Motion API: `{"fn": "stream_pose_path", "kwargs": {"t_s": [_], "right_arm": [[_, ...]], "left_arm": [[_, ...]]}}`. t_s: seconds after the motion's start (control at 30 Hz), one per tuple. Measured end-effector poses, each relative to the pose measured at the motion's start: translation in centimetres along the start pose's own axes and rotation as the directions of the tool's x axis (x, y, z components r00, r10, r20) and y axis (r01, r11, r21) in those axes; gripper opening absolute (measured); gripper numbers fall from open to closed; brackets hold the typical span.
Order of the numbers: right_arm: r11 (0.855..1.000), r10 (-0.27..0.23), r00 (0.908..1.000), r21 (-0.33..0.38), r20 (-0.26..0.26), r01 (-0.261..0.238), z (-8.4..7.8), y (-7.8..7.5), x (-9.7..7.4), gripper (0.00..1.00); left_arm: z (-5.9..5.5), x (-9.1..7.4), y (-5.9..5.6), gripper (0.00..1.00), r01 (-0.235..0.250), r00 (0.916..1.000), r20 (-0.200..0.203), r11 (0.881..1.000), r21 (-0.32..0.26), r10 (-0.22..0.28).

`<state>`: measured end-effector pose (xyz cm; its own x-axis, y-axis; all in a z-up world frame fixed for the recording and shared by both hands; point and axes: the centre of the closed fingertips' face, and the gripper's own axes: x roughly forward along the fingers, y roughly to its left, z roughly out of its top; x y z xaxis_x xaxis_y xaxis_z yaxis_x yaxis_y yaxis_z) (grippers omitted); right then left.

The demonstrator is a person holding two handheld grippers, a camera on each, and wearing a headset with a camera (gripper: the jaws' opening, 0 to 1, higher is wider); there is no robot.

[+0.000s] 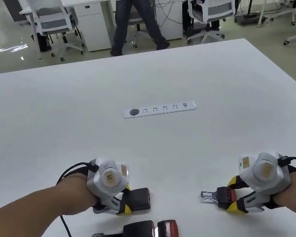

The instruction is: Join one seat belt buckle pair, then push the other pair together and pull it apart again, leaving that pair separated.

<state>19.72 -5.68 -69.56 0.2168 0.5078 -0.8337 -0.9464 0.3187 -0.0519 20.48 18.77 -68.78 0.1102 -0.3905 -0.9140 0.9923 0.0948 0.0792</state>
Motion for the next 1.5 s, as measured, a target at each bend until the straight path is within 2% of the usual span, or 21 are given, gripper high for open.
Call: {"fn": "stream_pose_path", "kwargs": {"t_s": [0.03,0.07,0.1,0.17,0.2,0.27,0.37,0.4,0.47,0.6,0.73,0.77,0.8,0.87,0.93,0.97,1.0,1.07,1.17,1.27,1.5], "right_arm": [[1.000,-0.018,0.9998,0.005,-0.002,0.018,0.1,0.1,-0.3,0.36],[0.998,-0.039,0.9991,0.044,0.016,0.038,0.3,0.0,-0.5,0.37],[0.997,-0.046,0.9984,0.071,0.033,0.044,0.8,0.2,-1.1,0.39],[0.995,-0.072,0.9964,0.071,0.046,0.068,1.3,0.4,-2.0,0.42],[0.994,-0.081,0.9952,0.077,0.056,0.076,1.6,0.6,-2.5,0.43],[0.991,-0.098,0.9922,0.096,0.077,0.090,2.0,0.8,-3.1,0.46],[0.989,-0.109,0.9894,0.106,0.096,0.099,2.7,2.1,-3.9,0.50],[0.989,-0.112,0.9882,0.106,0.104,0.101,3.0,2.5,-4.2,0.52],[0.989,-0.119,0.9863,0.105,0.115,0.107,3.2,3.4,-4.6,0.55],[0.981,-0.161,0.9760,0.132,0.147,0.142,4.1,5.2,-5.8,0.67],[0.972,-0.187,0.9702,0.170,0.154,0.160,3.5,6.5,-6.0,0.77],[0.971,-0.189,0.9697,0.173,0.154,0.162,3.4,6.8,-6.1,0.79],[0.969,-0.194,0.9691,0.182,0.153,0.165,3.2,7.0,-6.1,0.81],[0.965,-0.197,0.9695,0.202,0.145,0.166,2.5,7.4,-6.0,0.83],[0.959,-0.208,0.9683,0.222,0.138,0.174,1.9,7.5,-6.1,0.87],[0.956,-0.210,0.9684,0.235,0.134,0.175,1.7,7.7,-6.3,0.91],[0.951,-0.222,0.9663,0.247,0.131,0.185,1.4,7.6,-6.6,0.94],[0.945,-0.239,0.9614,0.259,0.137,0.198,1.1,7.3,-6.9,1.00],[0.937,-0.257,0.9569,0.278,0.135,0.213,0.6,7.0,-7.1,1.00],[0.931,-0.263,0.9557,0.294,0.131,0.216,0.4,7.0,-7.0,1.00],[0.928,-0.269,0.9536,0.302,0.136,0.218,0.4,7.6,-6.5,1.00]], "left_arm": [[-0.3,-0.3,0.1,0.40,-0.017,0.9997,-0.019,1.000,0.021,0.017],[-0.4,-0.5,0.2,0.45,-0.025,0.9996,-0.013,0.999,0.024,0.025],[0.1,-1.0,0.2,0.46,-0.035,0.9990,0.028,0.999,-0.015,0.035],[0.1,-2.0,0.4,0.47,-0.060,0.9974,0.038,0.998,-0.026,0.061],[0.1,-2.4,0.5,0.49,-0.083,0.9945,0.059,0.994,-0.067,0.087],[0.2,-3.4,0.5,0.51,-0.108,0.9905,0.075,0.990,-0.095,0.115],[0.6,-5.5,-0.6,0.56,-0.150,0.9799,0.112,0.980,-0.129,0.165],[1.0,-6.1,-1.1,0.58,-0.158,0.9762,0.124,0.975,-0.156,0.178],[0.9,-6.8,-2.0,0.62,-0.158,0.9684,0.156,0.963,-0.217,0.194],[-0.5,-7.8,-2.8,0.72,-0.180,0.9547,0.177,0.938,-0.296,0.239],[-2.0,-8.9,-3.4,0.81,-0.197,0.9304,0.208,0.890,-0.411,0.302],[-2.3,-9.1,-3.6,0.82,-0.197,0.9270,0.210,0.880,-0.432,0.311],[-2.7,-9.4,-4.0,0.82,-0.197,0.9240,0.216,0.876,-0.440,0.316],[-3.9,-9.5,-4.6,0.82,-0.208,0.9233,0.200,0.865,-0.456,0.328],[-4.7,-9.7,-5.2,0.84,-0.221,0.9226,0.190,0.863,-0.455,0.336],[-5.0,-9.8,-5.3,0.86,-0.221,0.9211,0.189,0.856,-0.468,0.341],[-5.4,-9.8,-5.6,0.88,-0.209,0.9167,0.197,0.838,-0.504,0.347],[-6.3,-9.9,-5.9,0.92,-0.210,0.9143,0.194,0.826,-0.522,0.355],[-6.7,-10.1,-6.2,0.99,-0.206,0.9110,0.197,0.813,-0.545,0.362],[-6.8,-10.2,-6.7,1.00,-0.194,0.9084,0.201,0.795,-0.575,0.367],[-6.6,-10.3,-6.9,1.00,-0.201,0.9018,0.199,0.780,-0.593,0.384]]}}
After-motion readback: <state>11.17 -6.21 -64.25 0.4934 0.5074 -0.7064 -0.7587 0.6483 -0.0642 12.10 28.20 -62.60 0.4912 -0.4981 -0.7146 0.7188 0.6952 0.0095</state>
